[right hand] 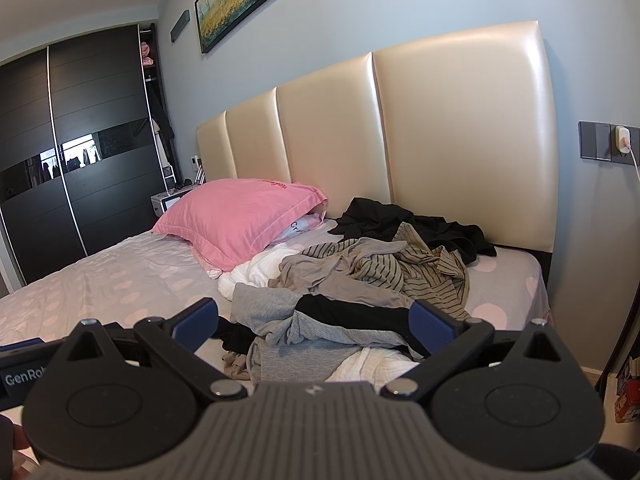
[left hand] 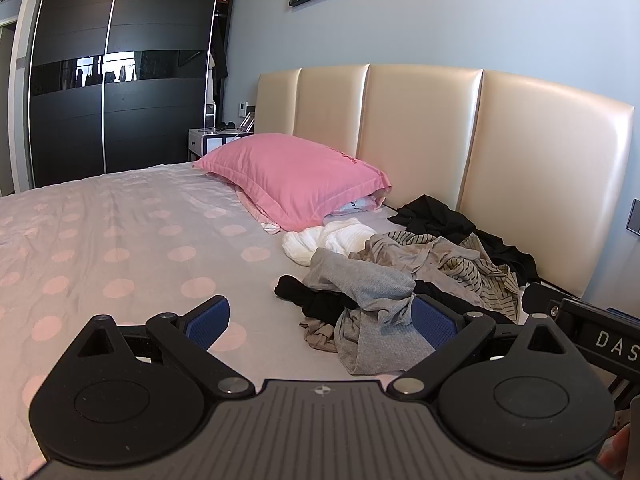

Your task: Fold clothes

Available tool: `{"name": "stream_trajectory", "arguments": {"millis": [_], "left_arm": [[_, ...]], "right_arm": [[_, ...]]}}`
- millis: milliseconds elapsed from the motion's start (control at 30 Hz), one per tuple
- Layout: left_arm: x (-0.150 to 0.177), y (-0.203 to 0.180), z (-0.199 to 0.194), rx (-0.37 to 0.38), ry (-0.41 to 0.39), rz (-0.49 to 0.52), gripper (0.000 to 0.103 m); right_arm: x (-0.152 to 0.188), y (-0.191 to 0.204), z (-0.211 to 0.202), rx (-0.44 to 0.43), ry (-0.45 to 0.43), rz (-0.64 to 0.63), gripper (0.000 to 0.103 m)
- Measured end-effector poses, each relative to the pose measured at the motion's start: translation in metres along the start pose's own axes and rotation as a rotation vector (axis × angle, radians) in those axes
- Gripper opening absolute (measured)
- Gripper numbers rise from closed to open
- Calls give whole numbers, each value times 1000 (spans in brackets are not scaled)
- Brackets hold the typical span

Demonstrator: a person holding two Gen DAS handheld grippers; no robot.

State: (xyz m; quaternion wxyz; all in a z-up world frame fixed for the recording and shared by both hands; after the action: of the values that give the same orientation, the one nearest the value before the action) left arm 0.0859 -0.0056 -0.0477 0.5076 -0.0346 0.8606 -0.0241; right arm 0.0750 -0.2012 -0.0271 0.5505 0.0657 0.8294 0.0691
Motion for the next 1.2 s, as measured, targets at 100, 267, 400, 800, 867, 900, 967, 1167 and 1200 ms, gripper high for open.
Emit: {"name": "stream_trajectory", "arguments": {"millis": [100,267,400,800,867,900,967,1167,1200], "left_arm": [[0,0,1,-2,4,0,99],[0,1,2,-3,7,3,99],[3,2,4,-6,15,5,99],[15,46,16,-57,126,-8,99],[16,59,18,-86,142,1,99],[17,66,19,-99,150,4,99],[18,80,23,-124,169,4,99],[28,122,36,-179,221,-20,99],[30,129,39,-190,232,-21,99]], "right_arm": [[0,0,1,-2,3,-1,102],[0,0,2,-5,7,-1,102],[1,0,7,-21,27,0,102],[8,16,44,-135,230,-48,102],[1,23,53,-158,228,-99,102],[-3,26,60,-163,224,-132,102],[-10,31,78,-153,238,-206,102],[-10,32,154,-142,372,-317,101],[-8,32,165,-140,381,-337,101]]}}
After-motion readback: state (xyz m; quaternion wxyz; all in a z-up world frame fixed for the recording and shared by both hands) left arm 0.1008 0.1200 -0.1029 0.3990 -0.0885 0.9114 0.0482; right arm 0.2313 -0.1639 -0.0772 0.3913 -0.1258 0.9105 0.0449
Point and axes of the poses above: each gripper's, at about its wrist camera, not at the fingertips, and z roughly the way its jaws point, y to its left, x to its underside, the point moved 10 cm from there along z, roughly the way its jaws point, and after that the axes turned 4 degrees about y, right-handed, at the moved point
